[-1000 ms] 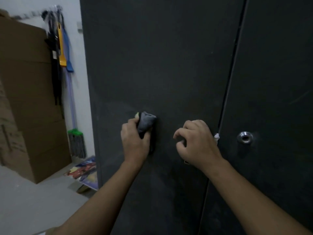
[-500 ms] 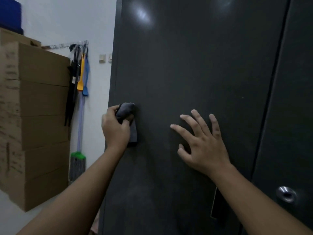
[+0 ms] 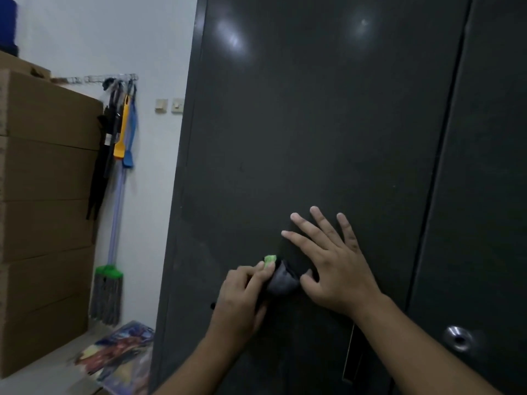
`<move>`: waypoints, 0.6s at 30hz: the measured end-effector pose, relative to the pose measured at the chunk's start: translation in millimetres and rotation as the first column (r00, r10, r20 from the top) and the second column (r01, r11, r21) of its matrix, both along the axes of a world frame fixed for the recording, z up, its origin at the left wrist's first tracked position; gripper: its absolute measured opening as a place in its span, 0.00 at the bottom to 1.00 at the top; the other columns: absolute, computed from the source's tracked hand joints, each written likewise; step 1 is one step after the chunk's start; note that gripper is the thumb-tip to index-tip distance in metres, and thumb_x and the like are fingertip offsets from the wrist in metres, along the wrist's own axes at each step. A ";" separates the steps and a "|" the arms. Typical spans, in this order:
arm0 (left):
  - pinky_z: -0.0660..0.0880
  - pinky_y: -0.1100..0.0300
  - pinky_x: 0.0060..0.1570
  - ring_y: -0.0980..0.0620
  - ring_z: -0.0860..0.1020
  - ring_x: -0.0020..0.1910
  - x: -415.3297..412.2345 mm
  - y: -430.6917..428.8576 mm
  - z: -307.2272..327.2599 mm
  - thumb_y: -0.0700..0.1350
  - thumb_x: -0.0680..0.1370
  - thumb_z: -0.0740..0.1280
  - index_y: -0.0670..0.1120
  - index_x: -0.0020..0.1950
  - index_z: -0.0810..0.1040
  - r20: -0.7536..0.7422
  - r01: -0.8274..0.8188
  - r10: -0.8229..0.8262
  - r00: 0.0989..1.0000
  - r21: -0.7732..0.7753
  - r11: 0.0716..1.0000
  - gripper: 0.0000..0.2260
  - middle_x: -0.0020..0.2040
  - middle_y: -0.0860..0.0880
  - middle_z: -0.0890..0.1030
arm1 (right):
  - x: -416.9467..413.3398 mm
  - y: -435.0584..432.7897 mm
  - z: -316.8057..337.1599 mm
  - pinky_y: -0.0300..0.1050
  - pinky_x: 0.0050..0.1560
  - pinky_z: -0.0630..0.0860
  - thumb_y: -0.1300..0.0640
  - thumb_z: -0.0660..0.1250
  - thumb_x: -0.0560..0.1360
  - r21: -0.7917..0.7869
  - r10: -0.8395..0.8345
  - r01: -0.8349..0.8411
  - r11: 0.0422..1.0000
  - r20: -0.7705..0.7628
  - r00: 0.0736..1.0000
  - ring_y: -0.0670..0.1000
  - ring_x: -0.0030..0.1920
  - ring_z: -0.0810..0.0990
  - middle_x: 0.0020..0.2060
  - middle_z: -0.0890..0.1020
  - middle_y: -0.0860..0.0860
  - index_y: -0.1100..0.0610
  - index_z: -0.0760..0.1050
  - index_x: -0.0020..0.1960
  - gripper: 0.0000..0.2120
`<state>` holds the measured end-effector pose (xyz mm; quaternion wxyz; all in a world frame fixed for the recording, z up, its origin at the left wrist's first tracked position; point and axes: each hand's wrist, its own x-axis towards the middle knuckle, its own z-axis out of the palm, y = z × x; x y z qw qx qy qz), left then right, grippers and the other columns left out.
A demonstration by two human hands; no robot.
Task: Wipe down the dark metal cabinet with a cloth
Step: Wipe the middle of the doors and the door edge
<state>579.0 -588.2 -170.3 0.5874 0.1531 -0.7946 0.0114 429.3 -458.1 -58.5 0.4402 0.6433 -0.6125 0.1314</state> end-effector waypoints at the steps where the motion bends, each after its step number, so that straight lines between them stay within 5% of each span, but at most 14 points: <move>1: 0.78 0.53 0.51 0.52 0.74 0.52 6.4 -1.6 3.4 0.38 0.64 0.74 0.52 0.70 0.69 0.065 -0.041 0.042 0.997 -0.010 0.999 0.36 0.56 0.52 0.72 | -1.2 4.6 2.7 0.58 0.78 0.43 0.51 0.62 0.65 0.035 0.009 -0.009 0.999 -0.006 1.000 0.47 0.81 0.49 0.79 0.60 0.43 0.44 0.66 0.76 0.37; 4: 0.77 0.51 0.47 0.49 0.73 0.52 12.2 3.3 19.1 0.38 0.62 0.73 0.54 0.67 0.71 0.068 -0.079 0.072 0.995 0.098 0.992 0.34 0.57 0.50 0.73 | -12.5 27.2 16.8 0.56 0.77 0.52 0.51 0.58 0.67 0.088 -0.015 0.025 0.996 -0.118 0.993 0.49 0.78 0.60 0.77 0.65 0.45 0.44 0.69 0.73 0.33; 8: 0.72 0.55 0.57 0.48 0.73 0.55 -8.7 18.8 49.5 0.32 0.66 0.72 0.47 0.65 0.76 -0.212 0.055 0.009 0.977 0.293 0.955 0.28 0.57 0.46 0.76 | -45.1 82.9 45.0 0.64 0.73 0.58 0.47 0.61 0.71 -0.087 -0.172 0.167 0.982 -0.053 0.984 0.58 0.75 0.66 0.76 0.68 0.49 0.43 0.73 0.70 0.27; 12: 0.70 0.57 0.54 0.48 0.73 0.54 -40.4 44.8 104.2 0.40 0.71 0.75 0.47 0.65 0.75 -0.399 0.118 0.035 0.916 0.353 0.928 0.23 0.54 0.46 0.76 | -88.6 151.2 69.2 0.66 0.75 0.51 0.34 0.64 0.72 -0.171 -0.308 0.328 0.929 0.131 0.942 0.58 0.78 0.54 0.79 0.57 0.49 0.38 0.62 0.76 0.33; 18: 0.68 0.60 0.58 0.47 0.74 0.57 -94.9 97.1 188.7 0.48 0.73 0.75 0.47 0.66 0.76 -0.545 0.232 -0.045 0.837 0.279 0.932 0.23 0.56 0.46 0.77 | -118.8 214.8 66.5 0.51 0.78 0.39 0.38 0.67 0.74 -0.054 -0.292 0.325 0.944 0.316 0.903 0.44 0.79 0.36 0.79 0.40 0.37 0.39 0.46 0.80 0.43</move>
